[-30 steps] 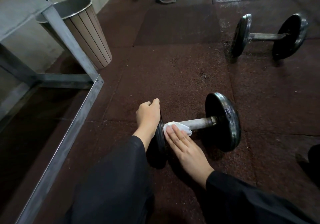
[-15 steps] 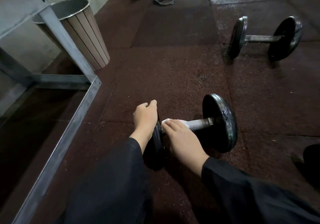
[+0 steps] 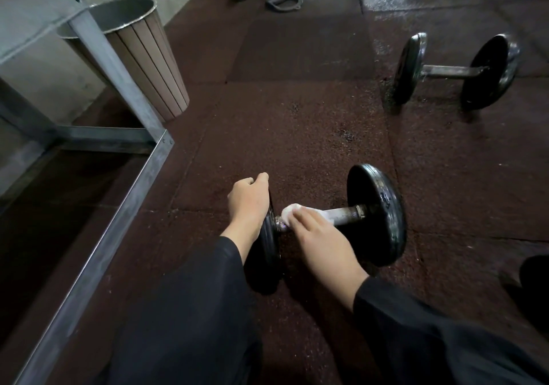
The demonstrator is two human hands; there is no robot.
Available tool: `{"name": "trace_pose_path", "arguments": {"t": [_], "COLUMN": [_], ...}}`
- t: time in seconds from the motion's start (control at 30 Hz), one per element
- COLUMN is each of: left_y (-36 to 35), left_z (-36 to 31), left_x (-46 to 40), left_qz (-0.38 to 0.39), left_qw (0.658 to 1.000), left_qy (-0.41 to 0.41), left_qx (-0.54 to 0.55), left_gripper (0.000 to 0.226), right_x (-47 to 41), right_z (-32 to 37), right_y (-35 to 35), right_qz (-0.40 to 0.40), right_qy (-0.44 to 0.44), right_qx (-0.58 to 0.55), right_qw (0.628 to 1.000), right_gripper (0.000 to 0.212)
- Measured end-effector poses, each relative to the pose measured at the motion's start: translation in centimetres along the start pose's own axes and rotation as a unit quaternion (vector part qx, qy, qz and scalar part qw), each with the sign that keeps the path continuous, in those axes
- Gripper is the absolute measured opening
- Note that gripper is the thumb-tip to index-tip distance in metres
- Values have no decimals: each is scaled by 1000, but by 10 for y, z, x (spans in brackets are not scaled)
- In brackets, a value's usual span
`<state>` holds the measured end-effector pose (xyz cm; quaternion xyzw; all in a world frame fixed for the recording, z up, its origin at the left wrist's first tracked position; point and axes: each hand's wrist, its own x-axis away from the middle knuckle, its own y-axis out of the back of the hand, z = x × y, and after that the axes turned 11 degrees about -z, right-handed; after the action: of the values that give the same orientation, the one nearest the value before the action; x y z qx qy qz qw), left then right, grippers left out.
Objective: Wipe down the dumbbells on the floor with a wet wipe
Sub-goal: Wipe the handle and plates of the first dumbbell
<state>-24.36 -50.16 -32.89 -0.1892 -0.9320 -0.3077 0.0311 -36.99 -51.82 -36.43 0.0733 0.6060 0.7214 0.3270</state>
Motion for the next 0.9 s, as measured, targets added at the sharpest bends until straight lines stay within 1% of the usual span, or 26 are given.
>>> {"name": "trace_pose_path", "arguments": {"t": [0.07,0.1,0.17,0.2,0.23,0.3,0.37,0.4,0.47,0.57,0.63,0.7,0.73,0.83,0.9], "left_y": [0,0,0,0,0,0,-1,0,0,1,0,0,0,1,1], "left_z": [0,-1,-1,-1,-2,-1,-1,-1,-1,-2,-3,-3,-3,-3,-3], "left_x": [0,1,1,1,1,1,1,1,1,1,1,0,0,1,2], "left_qz": [-2,-2,-2,-2,-2,0,0,-1,-1,1,0,-1,-2,-1,0], "left_qw": [1000,1000,1000,1000,1000,1000,1000,1000,1000,1000,1000,1000,1000,1000,1000], "left_qy": [3,5,6,5,4,3,0,0,3,7,5,4,3,2,1], "left_qx": [4,4,5,5,4,3,4,4,6,2,3,0,-1,1,0], "left_gripper": [26,26,26,26,26,24,22,22,21,21,21,24,25,25,24], "right_x": [-1,-6,-23,-33,-41,-45,-33,-24,-13,-17,-21,-14,-7,22,36], "right_z": [-2,-4,-9,-10,-7,0,1,-1,-11,-23,-21,-9,-5,-6,-11], "right_y": [9,13,14,15,15,13,9,10,12,15,9,2,-4,-17,-19], "right_qz": [12,48,66,92,106,118,103,83,54,58,50,25,-5,-36,-46], "right_qy": [-56,-78,-110,-123,-117,-74,-18,-6,-32,-102,-100,-59,-32,-13,-21], "right_qx": [25,28,40,31,23,6,-16,-20,-16,30,16,-15,-24,-39,-67], "right_qw": [998,995,991,988,987,990,994,996,998,993,994,998,999,998,996], "right_gripper": [24,26,27,25,24,26,31,33,33,27,27,35,40,53,58]}}
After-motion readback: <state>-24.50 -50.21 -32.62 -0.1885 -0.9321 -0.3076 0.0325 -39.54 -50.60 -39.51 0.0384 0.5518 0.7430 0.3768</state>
